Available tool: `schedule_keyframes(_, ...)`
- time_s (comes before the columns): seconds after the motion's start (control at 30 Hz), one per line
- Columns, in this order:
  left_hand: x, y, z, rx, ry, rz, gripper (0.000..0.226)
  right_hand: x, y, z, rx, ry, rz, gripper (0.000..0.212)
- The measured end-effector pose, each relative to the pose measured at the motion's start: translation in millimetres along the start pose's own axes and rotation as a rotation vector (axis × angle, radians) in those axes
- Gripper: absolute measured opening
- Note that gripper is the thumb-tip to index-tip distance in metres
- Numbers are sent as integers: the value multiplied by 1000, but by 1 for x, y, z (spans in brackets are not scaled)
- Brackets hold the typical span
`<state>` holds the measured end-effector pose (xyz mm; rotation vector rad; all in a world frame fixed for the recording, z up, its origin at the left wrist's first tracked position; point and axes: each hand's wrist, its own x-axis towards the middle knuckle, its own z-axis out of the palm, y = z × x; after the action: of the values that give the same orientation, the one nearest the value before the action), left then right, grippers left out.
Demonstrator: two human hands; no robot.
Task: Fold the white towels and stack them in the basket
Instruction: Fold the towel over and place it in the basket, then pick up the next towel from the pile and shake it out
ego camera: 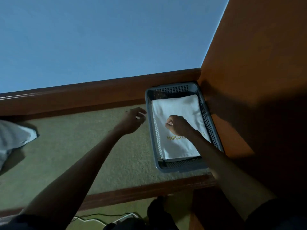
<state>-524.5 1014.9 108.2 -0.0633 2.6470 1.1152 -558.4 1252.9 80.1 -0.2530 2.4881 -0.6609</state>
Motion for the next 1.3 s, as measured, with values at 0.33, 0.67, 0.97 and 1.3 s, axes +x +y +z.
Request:
schedule_keyframes(0.33, -174, -90, -141, -29, 245, -98, 18, -31, -242, 51, -68, -100, -317, 27)
schedule_keyframes(0.67, -407, -231, -240, 62, 480, -252, 17, -115, -447, 218, -98, -210, -568, 29)
schedule_keyframes(0.97, -521, -318, -301, 50, 589, -426, 14, -146, -572, 320, -176, -319, -703, 29)
schedule_keyframes(1.3, -519, -420, -387, 62, 611, -469, 11, -76, -692, 375, -154, -326, -667, 32)
